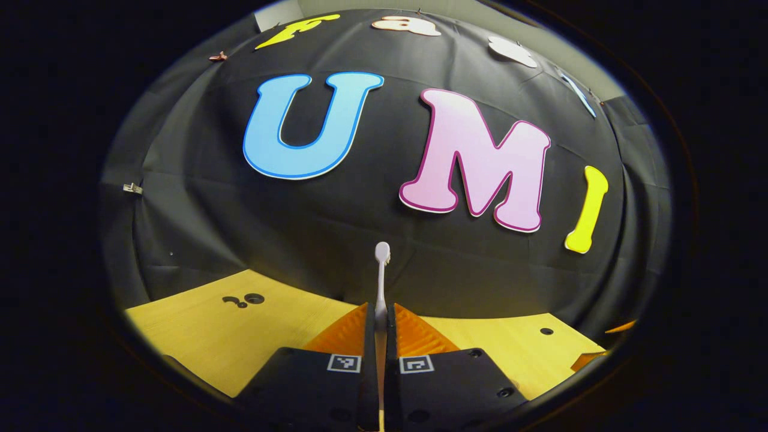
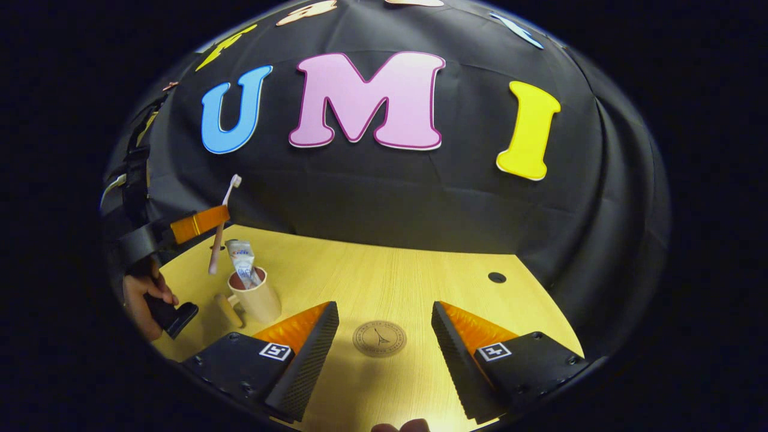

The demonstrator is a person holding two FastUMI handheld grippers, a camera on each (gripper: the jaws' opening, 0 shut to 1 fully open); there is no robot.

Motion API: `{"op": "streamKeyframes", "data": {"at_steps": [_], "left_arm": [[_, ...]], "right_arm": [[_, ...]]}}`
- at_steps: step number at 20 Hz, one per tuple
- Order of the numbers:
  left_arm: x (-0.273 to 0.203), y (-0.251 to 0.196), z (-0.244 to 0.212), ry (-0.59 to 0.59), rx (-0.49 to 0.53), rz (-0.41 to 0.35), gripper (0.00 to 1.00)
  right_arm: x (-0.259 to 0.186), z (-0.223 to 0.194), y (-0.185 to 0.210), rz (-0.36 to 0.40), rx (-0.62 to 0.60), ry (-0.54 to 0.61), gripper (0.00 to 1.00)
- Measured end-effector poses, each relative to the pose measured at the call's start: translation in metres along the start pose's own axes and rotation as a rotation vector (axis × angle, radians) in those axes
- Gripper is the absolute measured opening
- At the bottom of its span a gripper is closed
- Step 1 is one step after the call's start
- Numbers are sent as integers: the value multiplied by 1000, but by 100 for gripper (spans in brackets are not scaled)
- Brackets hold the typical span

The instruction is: Put the toothbrush and toothpaste on the desktop into the cup, then pick up the cup and place it on the coaster on the desktop.

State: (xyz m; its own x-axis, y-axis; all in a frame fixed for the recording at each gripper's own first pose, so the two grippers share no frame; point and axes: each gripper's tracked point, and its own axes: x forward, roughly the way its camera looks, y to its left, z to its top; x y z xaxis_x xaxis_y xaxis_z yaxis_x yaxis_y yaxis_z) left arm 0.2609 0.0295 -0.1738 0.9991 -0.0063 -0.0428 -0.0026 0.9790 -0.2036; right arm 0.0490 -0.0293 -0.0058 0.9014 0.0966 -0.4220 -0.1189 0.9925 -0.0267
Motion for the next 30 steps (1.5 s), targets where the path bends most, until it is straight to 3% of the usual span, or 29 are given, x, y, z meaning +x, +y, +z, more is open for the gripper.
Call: {"op": "streamKeyframes", "data": {"at_steps": [8,17,26,27,30], "left_arm": [[13,-11,-14,-76,33,-16,9],[12,-27,-45,-98,178,-17,12],[1,-27,-49,-93,185,-4,17],[-1,-27,-48,-93,179,-5,13],[-4,-32,-51,-87,174,-20,37]], "right_arm": [[0,-40,-19,2,14,83,96],[-2,-44,-43,-15,5,101,96],[-1,-42,-31,3,3,102,96],[-1,-42,-29,5,1,101,96],[-3,-41,-25,9,-6,98,96]]}}
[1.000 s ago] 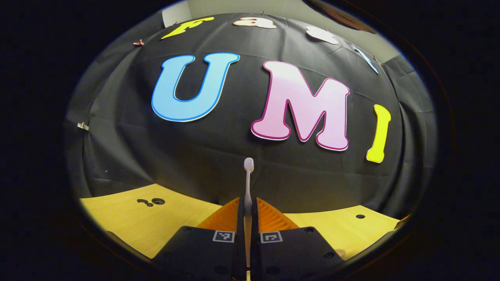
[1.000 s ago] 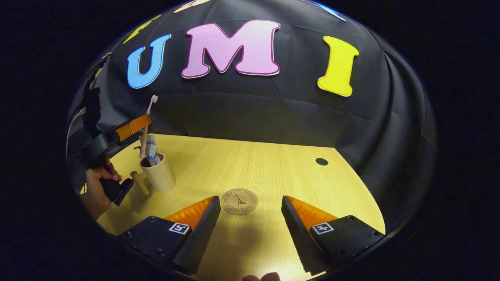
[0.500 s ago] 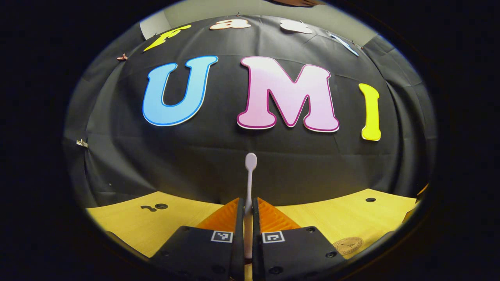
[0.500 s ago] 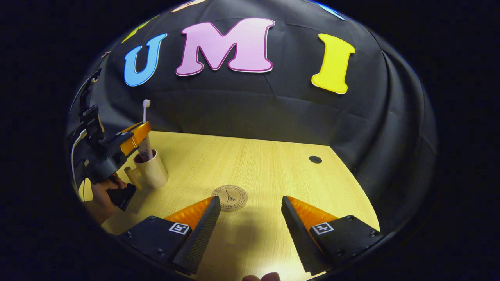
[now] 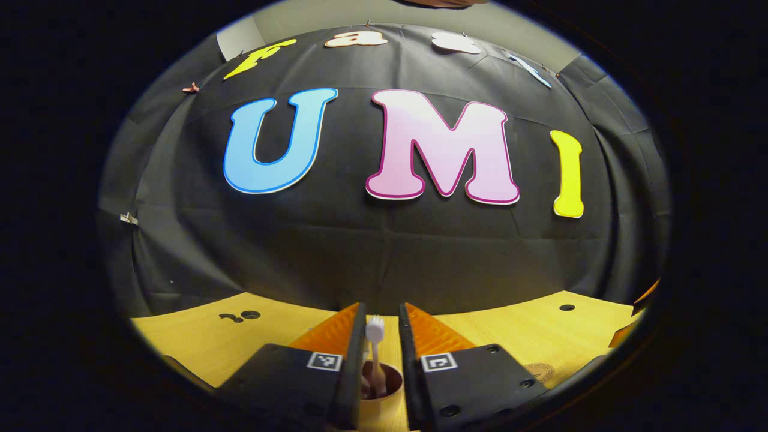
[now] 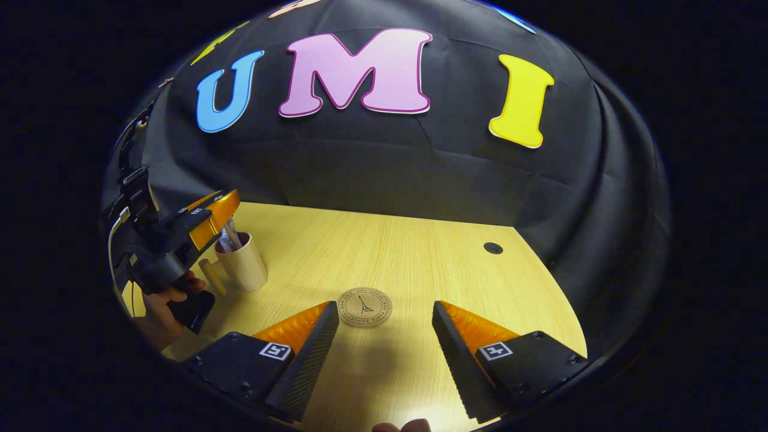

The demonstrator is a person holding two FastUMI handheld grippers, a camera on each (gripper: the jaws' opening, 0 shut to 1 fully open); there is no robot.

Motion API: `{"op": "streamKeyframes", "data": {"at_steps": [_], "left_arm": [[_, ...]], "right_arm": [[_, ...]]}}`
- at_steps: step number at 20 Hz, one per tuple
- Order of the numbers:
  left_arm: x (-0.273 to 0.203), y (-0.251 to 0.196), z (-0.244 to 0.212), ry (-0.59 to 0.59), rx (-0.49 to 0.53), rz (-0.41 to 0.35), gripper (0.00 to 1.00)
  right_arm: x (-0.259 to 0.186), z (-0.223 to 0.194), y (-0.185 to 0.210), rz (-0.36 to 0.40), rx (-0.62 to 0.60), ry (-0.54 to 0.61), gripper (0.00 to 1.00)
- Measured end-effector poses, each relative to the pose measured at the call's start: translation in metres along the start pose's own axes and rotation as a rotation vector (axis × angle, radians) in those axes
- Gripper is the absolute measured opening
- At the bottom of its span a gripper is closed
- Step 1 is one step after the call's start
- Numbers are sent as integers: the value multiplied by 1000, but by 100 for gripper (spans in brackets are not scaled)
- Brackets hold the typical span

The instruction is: Put the toothbrush and toothpaste on the desktop into the cup, then pick up the cup and place it on the coaster on the desktop.

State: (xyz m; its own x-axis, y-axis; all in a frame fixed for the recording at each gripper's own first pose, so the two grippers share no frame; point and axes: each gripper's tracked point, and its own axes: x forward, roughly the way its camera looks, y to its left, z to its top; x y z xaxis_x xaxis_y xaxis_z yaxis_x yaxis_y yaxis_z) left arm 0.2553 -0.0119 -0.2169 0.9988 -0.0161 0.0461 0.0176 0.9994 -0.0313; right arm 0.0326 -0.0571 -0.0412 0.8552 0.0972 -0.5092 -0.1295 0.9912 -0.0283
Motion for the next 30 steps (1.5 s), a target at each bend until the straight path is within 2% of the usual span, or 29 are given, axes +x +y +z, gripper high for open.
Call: {"op": "streamKeyframes", "data": {"at_steps": [1,2,5,10,14,20,26,30], "left_arm": [[-2,-4,1,2,4,-7,48],[-4,-5,2,0,9,-10,52],[-9,-9,5,6,-9,-23,75],[-21,5,17,17,-35,9,89],[-40,24,42,24,-43,39,90],[-88,57,53,129,-1,43,90],[-114,48,14,375,6,-66,90],[-113,44,-25,577,-2,-100,91]], "right_arm": [[0,0,1,0,0,-1,96],[-1,1,3,1,0,0,96],[-2,3,7,2,4,-4,96],[-8,14,14,4,2,-25,96],[-15,23,24,10,22,-40,96],[-36,49,46,40,35,-82,96],[-72,62,50,36,27,-91,96],[-95,59,40,8,42,-80,96]]}}
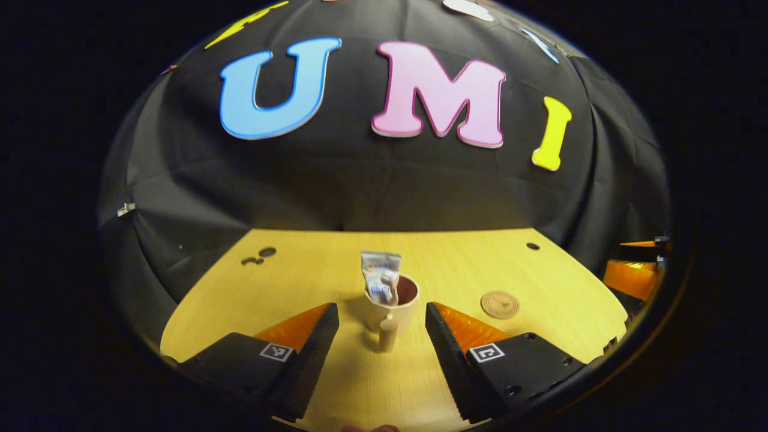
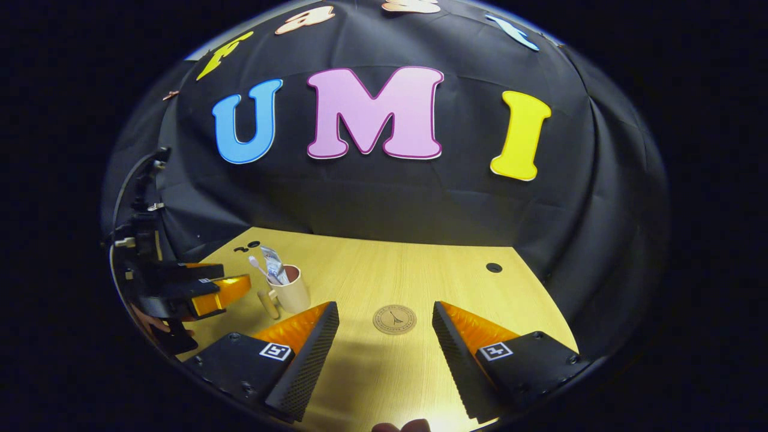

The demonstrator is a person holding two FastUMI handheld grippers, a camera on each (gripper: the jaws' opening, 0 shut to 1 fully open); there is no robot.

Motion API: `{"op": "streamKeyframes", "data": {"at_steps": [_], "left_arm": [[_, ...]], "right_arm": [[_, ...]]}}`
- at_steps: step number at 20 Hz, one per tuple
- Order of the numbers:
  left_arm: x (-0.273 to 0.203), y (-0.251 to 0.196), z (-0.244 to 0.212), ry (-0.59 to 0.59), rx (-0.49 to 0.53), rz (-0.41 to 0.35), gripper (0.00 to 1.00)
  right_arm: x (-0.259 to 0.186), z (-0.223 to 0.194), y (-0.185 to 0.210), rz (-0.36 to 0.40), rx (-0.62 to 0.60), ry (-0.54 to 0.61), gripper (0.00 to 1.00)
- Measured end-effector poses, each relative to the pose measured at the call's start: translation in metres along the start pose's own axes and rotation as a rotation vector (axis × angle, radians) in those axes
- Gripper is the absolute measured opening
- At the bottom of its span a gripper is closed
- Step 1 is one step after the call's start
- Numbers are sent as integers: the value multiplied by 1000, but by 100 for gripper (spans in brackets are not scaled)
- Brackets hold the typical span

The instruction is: Put the toothbrush and toothpaste on the desktop into the cup, then pick up the cup and place it on the coaster on the desktop.

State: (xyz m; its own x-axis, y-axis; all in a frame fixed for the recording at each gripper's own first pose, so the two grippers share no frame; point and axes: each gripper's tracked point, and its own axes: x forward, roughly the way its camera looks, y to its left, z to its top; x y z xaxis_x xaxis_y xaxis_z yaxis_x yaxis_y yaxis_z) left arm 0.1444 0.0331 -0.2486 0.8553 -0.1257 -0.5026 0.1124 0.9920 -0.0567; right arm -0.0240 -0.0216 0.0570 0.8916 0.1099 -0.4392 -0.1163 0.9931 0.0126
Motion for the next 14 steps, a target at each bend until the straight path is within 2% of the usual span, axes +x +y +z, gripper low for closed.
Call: {"op": "streamKeyframes", "data": {"at_steps": [4,8,14], "left_arm": [[22,-1,-13,147,-51,-1,90],[42,-2,-33,305,-12,13,91],[65,-5,-43,437,17,14,91]], "right_arm": [[-18,-10,-15,-31,40,27,96],[-27,-21,-33,-60,82,54,96],[-32,-34,-51,-95,132,81,96]]}}
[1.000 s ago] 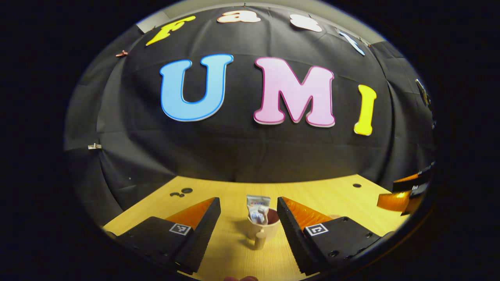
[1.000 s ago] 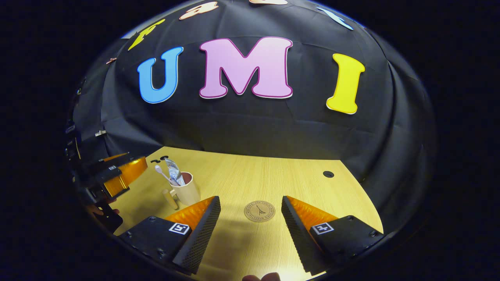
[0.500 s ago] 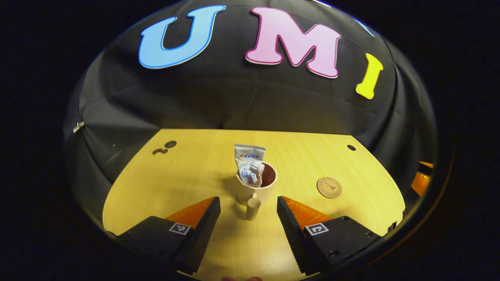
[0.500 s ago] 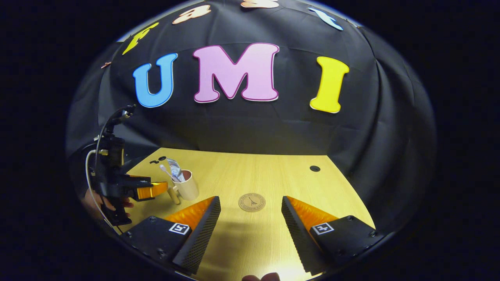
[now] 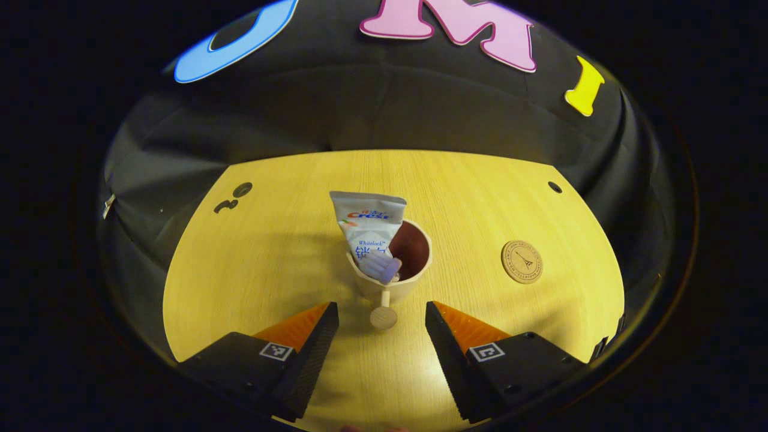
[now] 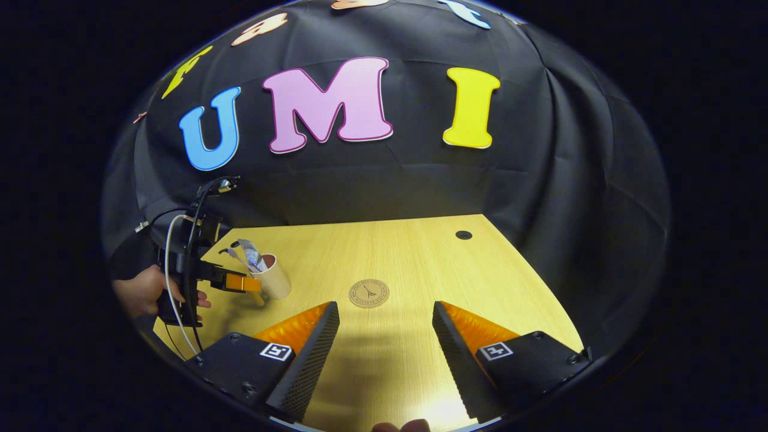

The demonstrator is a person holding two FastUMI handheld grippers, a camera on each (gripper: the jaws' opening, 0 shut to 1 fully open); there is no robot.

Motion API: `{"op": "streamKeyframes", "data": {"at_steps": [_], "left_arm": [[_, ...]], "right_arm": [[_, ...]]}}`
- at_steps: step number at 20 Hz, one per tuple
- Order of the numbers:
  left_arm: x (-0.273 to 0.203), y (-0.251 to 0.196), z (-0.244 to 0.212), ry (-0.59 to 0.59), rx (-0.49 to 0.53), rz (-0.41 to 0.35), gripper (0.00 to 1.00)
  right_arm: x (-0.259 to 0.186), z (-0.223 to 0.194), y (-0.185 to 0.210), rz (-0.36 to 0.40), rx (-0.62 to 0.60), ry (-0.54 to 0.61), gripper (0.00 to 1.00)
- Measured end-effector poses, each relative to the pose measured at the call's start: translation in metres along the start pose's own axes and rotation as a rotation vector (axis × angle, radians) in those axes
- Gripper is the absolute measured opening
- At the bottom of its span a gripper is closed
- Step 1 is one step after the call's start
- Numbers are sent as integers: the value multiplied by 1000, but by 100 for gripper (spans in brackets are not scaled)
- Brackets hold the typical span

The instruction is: Put the toothbrush and toothpaste on the desktop into the cup, then pick up the cup and place it on the coaster on the desktop.

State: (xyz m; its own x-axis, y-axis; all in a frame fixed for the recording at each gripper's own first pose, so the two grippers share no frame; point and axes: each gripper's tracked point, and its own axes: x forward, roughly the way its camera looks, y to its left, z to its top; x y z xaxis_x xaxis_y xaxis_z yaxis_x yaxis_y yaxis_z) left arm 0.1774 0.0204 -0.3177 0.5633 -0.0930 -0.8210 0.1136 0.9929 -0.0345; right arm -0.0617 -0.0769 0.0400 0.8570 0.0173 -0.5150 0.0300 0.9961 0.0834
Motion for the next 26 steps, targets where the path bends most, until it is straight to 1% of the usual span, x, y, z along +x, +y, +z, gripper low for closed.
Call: {"op": "streamKeyframes", "data": {"at_steps": [2,5,8,9,10,12,13,15,18,19,23,26], "left_arm": [[5,-2,-1,36,8,-2,91],[11,-2,3,46,35,6,91],[20,-2,1,80,34,6,91],[22,-1,-1,93,35,13,84],[24,0,-3,104,37,17,74],[27,1,0,109,48,19,57],[28,0,2,114,55,21,55],[31,-1,0,131,68,24,41],[35,-2,-2,150,73,31,41],[36,-2,-3,157,72,34,39],[40,-2,-7,178,68,26,27],[40,-1,-9,204,94,24,25]], "right_arm": [[-1,1,-4,-6,3,0,96],[4,-2,-10,-16,17,11,96],[6,-2,-16,-28,28,18,96],[6,-2,-18,-31,29,19,96],[7,-2,-20,-35,32,21,96],[8,-4,-25,-41,45,26,96],[9,-4,-27,-45,50,28,96],[9,-5,-30,-48,56,30,96],[8,-5,-36,-53,62,32,95],[9,-6,-37,-55,64,34,95],[9,-8,-39,-52,68,39,95],[9,-8,-40,-48,70,41,95]]}}
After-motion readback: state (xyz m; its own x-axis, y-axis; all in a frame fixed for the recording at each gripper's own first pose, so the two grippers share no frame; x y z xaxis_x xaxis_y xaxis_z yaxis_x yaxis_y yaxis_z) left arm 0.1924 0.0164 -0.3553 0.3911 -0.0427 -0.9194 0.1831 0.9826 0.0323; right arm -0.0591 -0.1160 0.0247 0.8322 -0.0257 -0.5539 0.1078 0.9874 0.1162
